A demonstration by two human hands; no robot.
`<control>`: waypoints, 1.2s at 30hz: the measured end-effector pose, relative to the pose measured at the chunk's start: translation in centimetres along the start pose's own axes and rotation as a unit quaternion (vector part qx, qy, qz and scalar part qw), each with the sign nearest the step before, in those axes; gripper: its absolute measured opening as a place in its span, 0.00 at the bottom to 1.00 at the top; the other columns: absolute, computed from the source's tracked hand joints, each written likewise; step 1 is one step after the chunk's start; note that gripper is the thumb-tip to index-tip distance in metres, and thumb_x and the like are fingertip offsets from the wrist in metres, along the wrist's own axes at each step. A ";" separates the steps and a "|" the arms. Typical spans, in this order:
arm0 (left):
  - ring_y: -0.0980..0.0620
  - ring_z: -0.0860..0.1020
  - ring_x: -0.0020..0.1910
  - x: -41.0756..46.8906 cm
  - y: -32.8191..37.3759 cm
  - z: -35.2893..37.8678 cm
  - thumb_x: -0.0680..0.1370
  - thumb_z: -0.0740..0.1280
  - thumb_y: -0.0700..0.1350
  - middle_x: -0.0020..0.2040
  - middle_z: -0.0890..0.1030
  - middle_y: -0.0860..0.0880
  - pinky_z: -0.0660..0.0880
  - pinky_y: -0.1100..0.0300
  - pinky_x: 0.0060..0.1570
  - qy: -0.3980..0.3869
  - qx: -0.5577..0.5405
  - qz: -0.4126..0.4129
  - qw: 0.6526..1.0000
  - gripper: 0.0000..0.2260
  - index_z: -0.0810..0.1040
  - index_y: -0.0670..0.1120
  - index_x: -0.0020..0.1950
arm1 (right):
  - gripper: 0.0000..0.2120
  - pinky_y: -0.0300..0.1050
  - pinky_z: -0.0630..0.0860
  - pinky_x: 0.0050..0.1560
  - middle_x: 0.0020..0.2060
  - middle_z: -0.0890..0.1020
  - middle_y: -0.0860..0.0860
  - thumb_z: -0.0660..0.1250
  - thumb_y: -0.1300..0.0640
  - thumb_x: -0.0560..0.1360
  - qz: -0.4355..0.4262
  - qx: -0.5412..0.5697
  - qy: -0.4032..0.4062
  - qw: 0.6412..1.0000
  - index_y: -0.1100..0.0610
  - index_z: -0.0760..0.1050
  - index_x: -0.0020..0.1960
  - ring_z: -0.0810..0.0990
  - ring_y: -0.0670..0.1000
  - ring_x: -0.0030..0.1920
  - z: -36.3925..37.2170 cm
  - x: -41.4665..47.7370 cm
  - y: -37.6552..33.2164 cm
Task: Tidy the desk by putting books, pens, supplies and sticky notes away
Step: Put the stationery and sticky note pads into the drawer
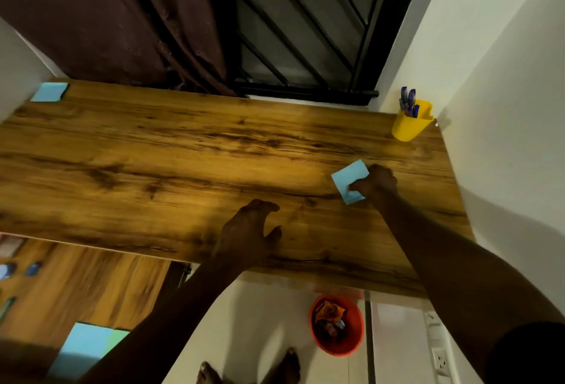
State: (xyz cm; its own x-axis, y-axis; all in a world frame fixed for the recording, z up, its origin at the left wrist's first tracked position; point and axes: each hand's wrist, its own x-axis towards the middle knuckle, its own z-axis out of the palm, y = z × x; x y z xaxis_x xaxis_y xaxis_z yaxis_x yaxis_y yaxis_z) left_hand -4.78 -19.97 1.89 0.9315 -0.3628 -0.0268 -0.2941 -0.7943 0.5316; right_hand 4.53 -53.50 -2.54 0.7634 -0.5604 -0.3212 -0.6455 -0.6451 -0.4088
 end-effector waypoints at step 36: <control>0.50 0.82 0.54 -17.6 -35.2 -25.7 0.74 0.73 0.53 0.59 0.82 0.50 0.75 0.60 0.52 0.140 -0.006 -0.158 0.978 0.20 0.79 0.54 0.65 | 0.14 0.50 0.85 0.46 0.51 0.86 0.49 0.78 0.55 0.74 -0.163 0.333 -0.160 0.915 0.53 0.80 0.57 0.86 0.47 0.47 23.7 -40.0 -26.3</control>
State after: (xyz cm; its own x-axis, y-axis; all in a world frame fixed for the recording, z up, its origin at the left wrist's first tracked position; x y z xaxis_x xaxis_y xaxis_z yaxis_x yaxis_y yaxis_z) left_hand -5.29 26.89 5.40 0.9980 0.0476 0.0408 0.0177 -0.8388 0.5442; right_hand -8.50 -1.85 0.83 0.9489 -0.1445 -0.2804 -0.3080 -0.2315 -0.9228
